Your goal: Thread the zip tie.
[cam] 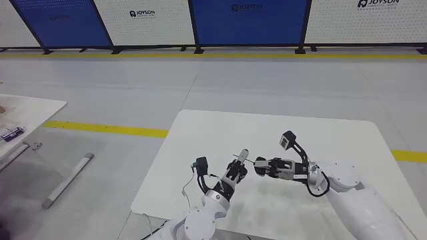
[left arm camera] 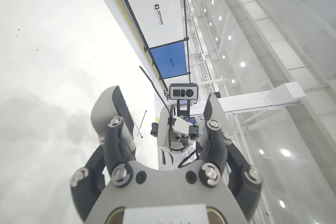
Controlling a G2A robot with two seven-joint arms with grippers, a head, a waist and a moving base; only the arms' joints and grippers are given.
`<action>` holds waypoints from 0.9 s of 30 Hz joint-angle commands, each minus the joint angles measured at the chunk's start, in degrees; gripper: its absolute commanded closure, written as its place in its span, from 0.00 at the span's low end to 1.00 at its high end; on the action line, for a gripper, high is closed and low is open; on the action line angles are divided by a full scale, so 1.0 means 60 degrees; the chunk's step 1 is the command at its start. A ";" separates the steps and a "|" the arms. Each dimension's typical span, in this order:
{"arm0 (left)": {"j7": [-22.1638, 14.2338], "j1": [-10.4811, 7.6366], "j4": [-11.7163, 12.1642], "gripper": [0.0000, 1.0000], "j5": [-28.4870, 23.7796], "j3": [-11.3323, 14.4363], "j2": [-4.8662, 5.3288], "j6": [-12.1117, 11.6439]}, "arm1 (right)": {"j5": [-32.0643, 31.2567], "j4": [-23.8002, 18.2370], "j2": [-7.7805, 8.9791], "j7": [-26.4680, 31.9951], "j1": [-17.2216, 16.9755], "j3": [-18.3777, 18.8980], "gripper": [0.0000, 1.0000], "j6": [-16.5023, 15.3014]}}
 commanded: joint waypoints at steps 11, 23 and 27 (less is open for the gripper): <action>-0.2428 0.0108 0.0528 0.00 -0.0012 -0.0941 0.0185 -0.0830 | -0.0182 -0.0437 0.0169 0.0397 -0.0321 0.0450 1.00 0.0811; -0.2544 0.0095 0.0624 0.00 0.0156 -0.0884 0.0177 -0.0889 | -0.0193 -0.0469 0.0172 0.0349 -0.0330 0.0482 1.00 0.0868; -0.2757 0.0015 0.0717 0.00 -0.0134 -0.0955 0.0143 -0.0915 | -0.0193 -0.0469 0.0172 0.0349 -0.0330 0.0482 1.00 0.0868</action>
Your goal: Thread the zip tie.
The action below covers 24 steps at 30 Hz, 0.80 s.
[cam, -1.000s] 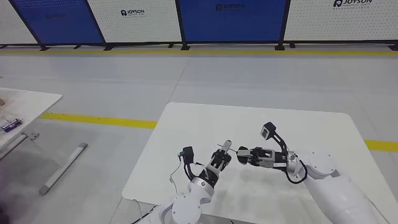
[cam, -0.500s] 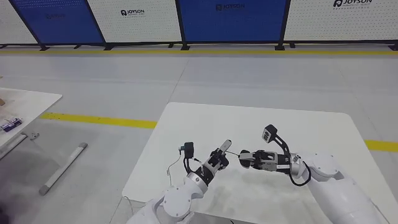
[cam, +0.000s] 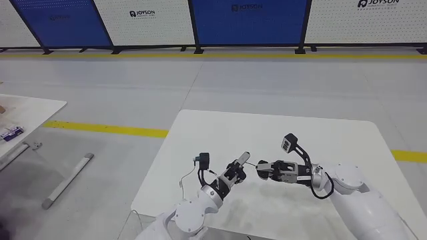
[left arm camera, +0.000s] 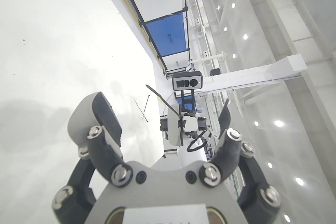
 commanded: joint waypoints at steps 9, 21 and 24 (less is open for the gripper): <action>-0.0196 -0.0023 0.0015 0.00 -0.0428 -0.0141 -0.0030 -0.0215 | 0.0000 0.0000 0.0000 0.0000 0.0000 0.0000 1.00 0.0000; -0.0593 0.0092 0.0008 0.83 -0.0471 -0.0405 -0.0022 -0.0559 | 0.0000 0.0000 0.0000 0.0000 0.0000 0.0000 1.00 0.0000; -0.0793 0.0179 -0.0056 0.96 -0.0573 -0.0527 -0.0009 -0.0595 | 0.0000 0.0000 0.0000 0.0000 0.0000 0.0000 1.00 0.0000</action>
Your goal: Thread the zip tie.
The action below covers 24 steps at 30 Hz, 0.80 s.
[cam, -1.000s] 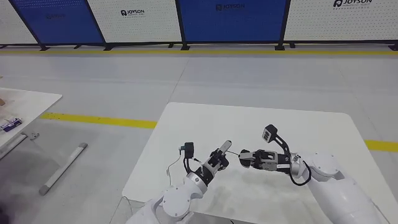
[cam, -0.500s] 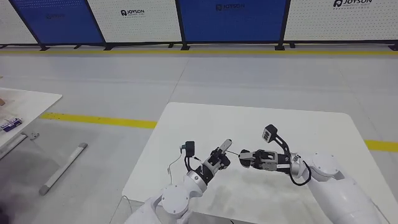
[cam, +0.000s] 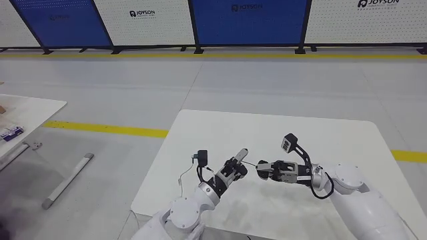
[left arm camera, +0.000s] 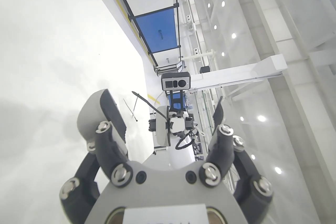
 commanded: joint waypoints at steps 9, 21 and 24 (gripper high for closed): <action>-0.0758 0.0188 -0.0170 1.00 -0.0242 -0.0319 0.0049 0.0197 | 0.0000 0.0000 0.0000 0.0000 0.0000 0.0000 1.00 0.0000; -0.0637 0.0268 -0.0194 0.72 0.0127 -0.0245 0.0003 0.0146 | 0.0000 0.0000 0.0000 0.0000 0.0000 0.0000 1.00 0.0000; -0.0611 0.0254 -0.0182 0.61 0.0149 -0.0230 -0.0013 0.0166 | 0.0000 0.0000 0.0000 0.0000 0.0000 0.0000 1.00 0.0000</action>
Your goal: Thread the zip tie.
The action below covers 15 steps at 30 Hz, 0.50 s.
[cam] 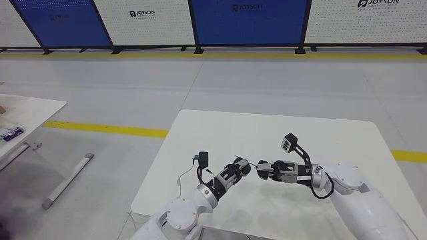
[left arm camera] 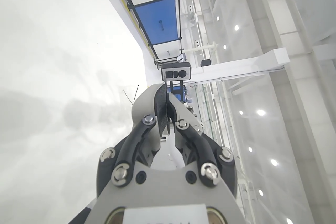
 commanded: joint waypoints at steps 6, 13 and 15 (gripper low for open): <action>0.0018 -0.0040 0.0025 0.64 -0.0008 0.0021 -0.0038 0.0007 | 0.0000 0.0000 0.0000 0.0000 0.0000 0.0000 1.00 0.0000; -0.0033 -0.0033 0.0042 0.80 0.0062 0.0026 -0.0062 -0.0056 | 0.0000 0.0000 0.0000 0.0000 0.0000 0.0000 1.00 0.0000; -0.0025 -0.0034 0.0057 0.82 0.0130 0.0025 -0.0066 -0.0076 | 0.0000 0.0000 0.0000 0.0000 0.0000 0.0000 1.00 0.0000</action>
